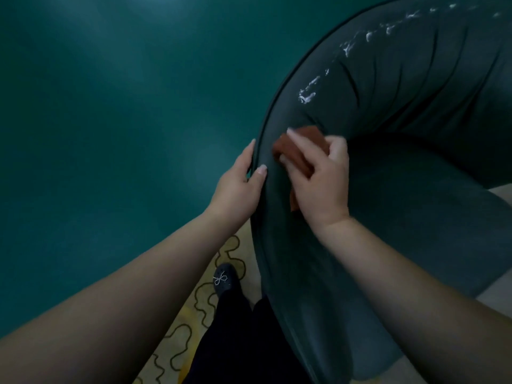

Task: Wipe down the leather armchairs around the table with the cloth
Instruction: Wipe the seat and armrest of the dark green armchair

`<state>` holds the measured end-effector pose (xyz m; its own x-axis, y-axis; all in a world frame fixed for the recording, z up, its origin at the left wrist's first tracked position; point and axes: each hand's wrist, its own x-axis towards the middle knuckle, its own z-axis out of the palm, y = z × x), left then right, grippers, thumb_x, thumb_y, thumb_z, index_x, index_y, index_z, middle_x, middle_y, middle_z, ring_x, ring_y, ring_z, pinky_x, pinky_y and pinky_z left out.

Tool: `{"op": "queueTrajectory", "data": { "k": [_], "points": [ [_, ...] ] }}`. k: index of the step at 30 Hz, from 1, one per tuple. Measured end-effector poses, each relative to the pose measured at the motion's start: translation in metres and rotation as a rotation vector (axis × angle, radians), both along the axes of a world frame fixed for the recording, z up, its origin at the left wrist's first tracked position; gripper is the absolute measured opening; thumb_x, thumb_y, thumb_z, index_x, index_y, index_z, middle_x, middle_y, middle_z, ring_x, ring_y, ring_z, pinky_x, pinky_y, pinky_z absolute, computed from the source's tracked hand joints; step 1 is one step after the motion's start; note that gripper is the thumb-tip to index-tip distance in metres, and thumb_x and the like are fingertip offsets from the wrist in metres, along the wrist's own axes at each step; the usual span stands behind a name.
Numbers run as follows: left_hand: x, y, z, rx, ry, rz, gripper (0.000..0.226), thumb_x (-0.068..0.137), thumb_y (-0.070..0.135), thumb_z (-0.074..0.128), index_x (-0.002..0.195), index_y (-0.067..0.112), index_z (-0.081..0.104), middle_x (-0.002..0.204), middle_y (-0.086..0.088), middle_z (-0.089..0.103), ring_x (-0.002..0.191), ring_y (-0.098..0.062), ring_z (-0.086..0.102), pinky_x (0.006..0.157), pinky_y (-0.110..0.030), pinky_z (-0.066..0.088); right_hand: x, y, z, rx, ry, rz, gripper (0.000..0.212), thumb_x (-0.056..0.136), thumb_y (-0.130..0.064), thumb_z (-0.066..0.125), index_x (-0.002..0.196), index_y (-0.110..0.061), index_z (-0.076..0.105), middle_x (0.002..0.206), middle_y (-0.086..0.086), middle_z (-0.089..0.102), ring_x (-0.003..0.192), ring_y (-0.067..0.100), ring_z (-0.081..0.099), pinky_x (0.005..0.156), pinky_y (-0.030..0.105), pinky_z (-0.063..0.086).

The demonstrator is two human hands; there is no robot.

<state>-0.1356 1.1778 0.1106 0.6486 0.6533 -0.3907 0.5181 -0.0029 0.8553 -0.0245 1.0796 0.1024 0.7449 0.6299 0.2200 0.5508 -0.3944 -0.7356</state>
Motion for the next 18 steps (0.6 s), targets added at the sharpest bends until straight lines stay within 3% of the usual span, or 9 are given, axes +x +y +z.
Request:
{"op": "queueTrajectory", "data": {
  "k": [3,6,10,15,18],
  "points": [
    [0.006,0.002,-0.001,0.013,-0.041,0.021,0.049,0.101,0.022,0.043,0.148,0.029,0.034,0.139,0.013,0.050,0.123,0.001,0.046,0.100,-0.010,0.033,-0.016,-0.024,-0.003,-0.011,-0.026,0.136,0.042,0.082,-0.024,0.070,0.123,-0.030,0.066,0.106,0.011,0.047,0.098,0.031,0.051,0.087,0.042,0.047],
    [0.005,0.002,-0.002,0.006,-0.062,0.039,0.047,0.101,0.018,0.042,0.147,0.027,0.036,0.140,0.011,0.049,0.124,0.002,0.045,0.103,-0.014,0.033,0.003,0.001,0.000,-0.050,-0.126,0.114,0.042,0.077,-0.014,0.075,0.116,-0.029,0.071,0.101,0.014,0.050,0.092,0.033,0.050,0.081,0.045,0.048],
    [0.007,0.004,-0.004,0.033,-0.063,0.031,0.046,0.101,0.017,0.042,0.146,0.025,0.037,0.140,0.009,0.049,0.127,-0.002,0.045,0.109,-0.023,0.033,0.018,0.033,0.008,-0.090,-0.120,-0.002,0.042,0.077,-0.015,0.076,0.114,-0.033,0.071,0.103,0.012,0.051,0.093,0.032,0.049,0.082,0.044,0.048],
    [0.010,0.012,-0.006,0.040,-0.074,-0.042,0.047,0.102,0.016,0.039,0.147,0.028,0.035,0.139,0.013,0.050,0.125,0.003,0.045,0.105,-0.015,0.032,-0.009,-0.005,0.002,-0.072,-0.048,-0.007,0.045,0.076,-0.016,0.077,0.117,-0.033,0.069,0.104,0.007,0.047,0.096,0.028,0.048,0.084,0.041,0.048],
    [0.018,0.024,-0.008,0.054,-0.075,-0.106,0.047,0.103,0.019,0.036,0.149,0.025,0.031,0.143,0.010,0.046,0.126,0.004,0.042,0.104,-0.009,0.029,0.007,0.018,0.004,-0.057,-0.018,-0.125,0.041,0.078,-0.016,0.078,0.116,-0.030,0.070,0.105,0.010,0.048,0.099,0.029,0.049,0.089,0.038,0.047]
  ]
}}
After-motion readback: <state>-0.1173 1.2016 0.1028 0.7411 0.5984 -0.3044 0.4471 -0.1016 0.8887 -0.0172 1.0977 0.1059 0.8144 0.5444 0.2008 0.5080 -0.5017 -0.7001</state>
